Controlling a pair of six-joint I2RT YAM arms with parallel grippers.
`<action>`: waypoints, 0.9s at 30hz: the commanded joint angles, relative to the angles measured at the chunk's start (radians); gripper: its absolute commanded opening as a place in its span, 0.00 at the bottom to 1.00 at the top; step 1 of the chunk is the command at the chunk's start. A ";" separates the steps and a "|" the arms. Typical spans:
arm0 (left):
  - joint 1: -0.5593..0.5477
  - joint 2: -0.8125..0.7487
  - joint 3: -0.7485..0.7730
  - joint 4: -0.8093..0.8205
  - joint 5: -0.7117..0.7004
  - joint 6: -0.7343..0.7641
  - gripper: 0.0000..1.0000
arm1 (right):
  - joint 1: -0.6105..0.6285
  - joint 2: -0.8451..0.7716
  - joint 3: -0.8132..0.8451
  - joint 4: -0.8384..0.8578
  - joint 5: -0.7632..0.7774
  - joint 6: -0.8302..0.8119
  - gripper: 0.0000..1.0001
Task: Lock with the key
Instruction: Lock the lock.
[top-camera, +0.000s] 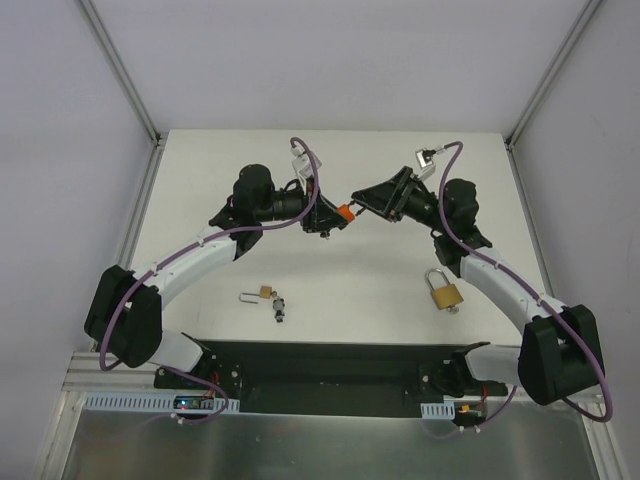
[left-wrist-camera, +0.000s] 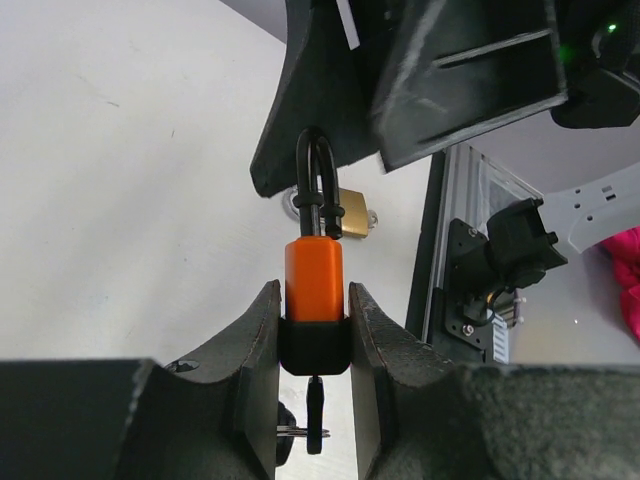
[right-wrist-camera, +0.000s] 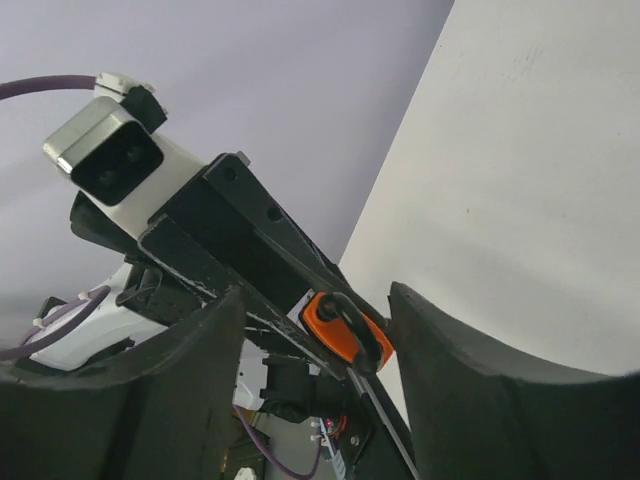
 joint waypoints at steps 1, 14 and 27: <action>0.031 -0.090 -0.034 0.105 -0.027 -0.065 0.00 | -0.022 -0.034 0.086 -0.030 -0.062 -0.104 0.69; 0.197 -0.225 -0.233 0.343 0.113 -0.324 0.00 | -0.091 -0.144 0.161 -0.313 -0.109 -0.385 1.00; 0.214 -0.311 -0.261 0.217 0.151 -0.251 0.00 | -0.102 -0.164 0.184 -0.441 -0.177 -0.526 0.96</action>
